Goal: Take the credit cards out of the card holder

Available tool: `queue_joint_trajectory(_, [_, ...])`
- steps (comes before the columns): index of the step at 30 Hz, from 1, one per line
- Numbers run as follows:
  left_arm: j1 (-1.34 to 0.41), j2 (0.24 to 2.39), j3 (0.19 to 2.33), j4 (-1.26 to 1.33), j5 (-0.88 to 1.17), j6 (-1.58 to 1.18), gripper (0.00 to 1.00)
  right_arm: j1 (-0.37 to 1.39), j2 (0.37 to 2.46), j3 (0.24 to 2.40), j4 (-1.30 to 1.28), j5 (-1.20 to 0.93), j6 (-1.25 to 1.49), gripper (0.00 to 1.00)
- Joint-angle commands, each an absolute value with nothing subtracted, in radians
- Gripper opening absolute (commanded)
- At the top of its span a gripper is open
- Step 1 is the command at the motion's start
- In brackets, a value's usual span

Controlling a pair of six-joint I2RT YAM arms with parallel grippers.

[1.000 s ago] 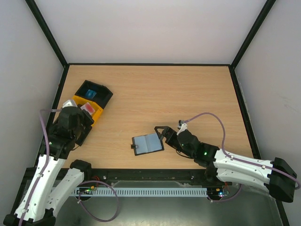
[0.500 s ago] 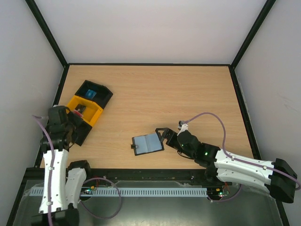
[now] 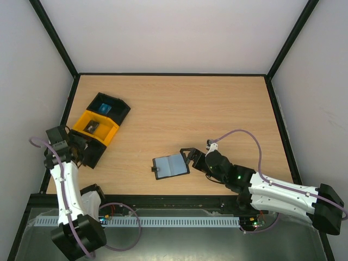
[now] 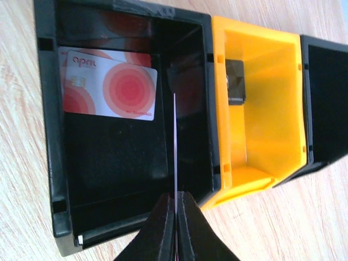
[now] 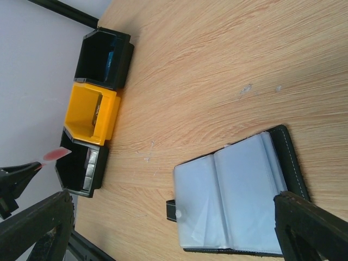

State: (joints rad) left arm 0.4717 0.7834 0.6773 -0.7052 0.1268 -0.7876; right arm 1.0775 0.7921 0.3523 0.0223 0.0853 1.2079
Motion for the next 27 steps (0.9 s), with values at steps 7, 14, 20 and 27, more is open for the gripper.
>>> queue_joint_trajectory(7, [0.477,0.850,0.655,-0.639,-0.008,-0.850,0.03,1.077,0.852,0.407,-0.005,0.089,1.232,0.98])
queue_joint_trajectory(14, [0.477,0.961,0.638,-0.594,-0.011,-0.821,0.03,1.077,0.951,0.424,0.022,0.028,1.275,0.98])
queue_joint_trajectory(20, [0.477,0.998,0.621,-0.519,0.011,-0.788,0.03,1.078,1.002,0.433,0.074,-0.007,1.293,0.98])
queue_joint_trajectory(27, [0.477,1.037,0.625,-0.480,0.037,-0.778,0.03,1.079,1.007,0.402,0.134,-0.046,1.317,0.98])
